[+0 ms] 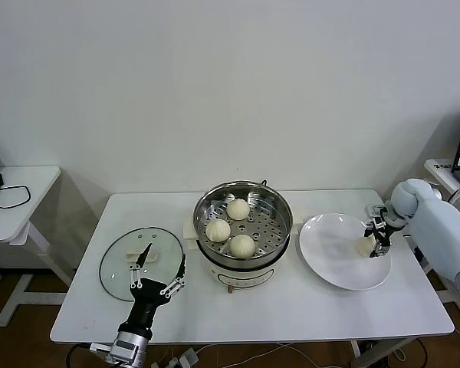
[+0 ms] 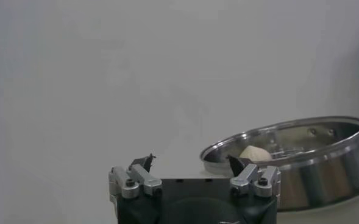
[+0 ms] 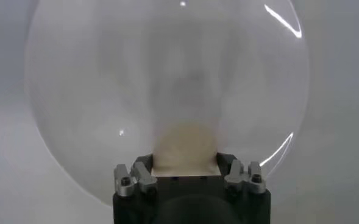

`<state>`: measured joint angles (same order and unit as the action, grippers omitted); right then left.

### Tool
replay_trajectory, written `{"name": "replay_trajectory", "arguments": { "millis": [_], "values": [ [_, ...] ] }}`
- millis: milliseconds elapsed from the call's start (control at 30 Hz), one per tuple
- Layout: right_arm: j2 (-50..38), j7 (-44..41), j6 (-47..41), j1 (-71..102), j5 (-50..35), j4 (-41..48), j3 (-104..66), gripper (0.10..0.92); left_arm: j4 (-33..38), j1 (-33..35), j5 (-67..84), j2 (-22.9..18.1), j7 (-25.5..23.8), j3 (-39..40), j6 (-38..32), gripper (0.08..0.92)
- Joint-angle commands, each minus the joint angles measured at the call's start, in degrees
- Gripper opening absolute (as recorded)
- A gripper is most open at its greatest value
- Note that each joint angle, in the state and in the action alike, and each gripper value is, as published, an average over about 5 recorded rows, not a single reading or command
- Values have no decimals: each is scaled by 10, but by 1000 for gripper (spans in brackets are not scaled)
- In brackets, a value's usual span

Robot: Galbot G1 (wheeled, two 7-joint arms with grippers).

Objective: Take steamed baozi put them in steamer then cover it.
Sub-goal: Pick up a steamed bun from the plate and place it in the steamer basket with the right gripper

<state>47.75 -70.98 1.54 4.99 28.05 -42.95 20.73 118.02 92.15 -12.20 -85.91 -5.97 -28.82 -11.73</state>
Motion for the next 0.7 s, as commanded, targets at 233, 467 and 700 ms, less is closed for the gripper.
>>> {"name": "replay_trajectory", "arguments": {
  "millis": [233, 467, 700],
  "values": [
    [-154, -27, -123, -193, -299, -259, 263, 704, 3, -2, -3, 1, 1, 7, -1, 823],
    [-174, -11, -219, -407, -461, -408, 483, 706, 3, -3, -2, 5, -1, 7, -4, 823],
    [-113, 20, -278, -537, -572, -484, 606, 704, -4, -7, 2, 8, -5, 3, -13, 823]
  ]
}}
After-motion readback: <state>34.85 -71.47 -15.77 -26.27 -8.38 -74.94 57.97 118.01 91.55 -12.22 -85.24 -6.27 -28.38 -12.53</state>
